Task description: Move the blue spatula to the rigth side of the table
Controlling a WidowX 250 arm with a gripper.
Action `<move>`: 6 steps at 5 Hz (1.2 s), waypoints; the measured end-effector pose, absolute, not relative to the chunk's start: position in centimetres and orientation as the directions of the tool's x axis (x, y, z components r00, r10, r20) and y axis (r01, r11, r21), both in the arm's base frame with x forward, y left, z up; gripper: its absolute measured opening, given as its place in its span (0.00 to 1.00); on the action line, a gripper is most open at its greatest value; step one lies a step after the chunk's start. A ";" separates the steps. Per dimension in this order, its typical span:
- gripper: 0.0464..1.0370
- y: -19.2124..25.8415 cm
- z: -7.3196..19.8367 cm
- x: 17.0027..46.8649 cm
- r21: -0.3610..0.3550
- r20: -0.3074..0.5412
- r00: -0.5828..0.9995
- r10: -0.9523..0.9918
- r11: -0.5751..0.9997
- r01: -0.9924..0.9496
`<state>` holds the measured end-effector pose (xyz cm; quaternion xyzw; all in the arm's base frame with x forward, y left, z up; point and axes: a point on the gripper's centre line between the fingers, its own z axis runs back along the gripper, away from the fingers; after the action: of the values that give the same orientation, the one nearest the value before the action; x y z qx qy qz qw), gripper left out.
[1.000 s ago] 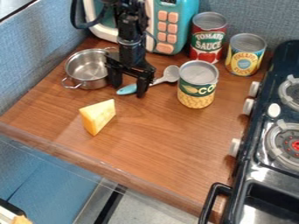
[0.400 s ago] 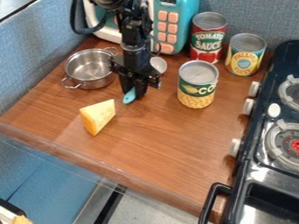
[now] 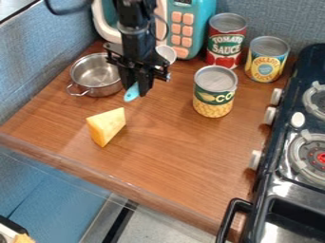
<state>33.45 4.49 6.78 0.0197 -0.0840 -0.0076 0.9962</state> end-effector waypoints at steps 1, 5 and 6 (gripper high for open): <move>0.28 1.1 6.1 31.1 0.000 0.144 0.988 -0.053 0.999 0.053; 0.28 -7.0 -0.1 27.6 -0.096 0.026 0.993 -0.112 0.989 0.114; 0.35 -8.0 -0.5 29.4 -0.137 0.040 0.995 -0.088 0.986 0.092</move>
<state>29.41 -7.98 -0.45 -0.0694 -0.0169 -0.0452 0.9964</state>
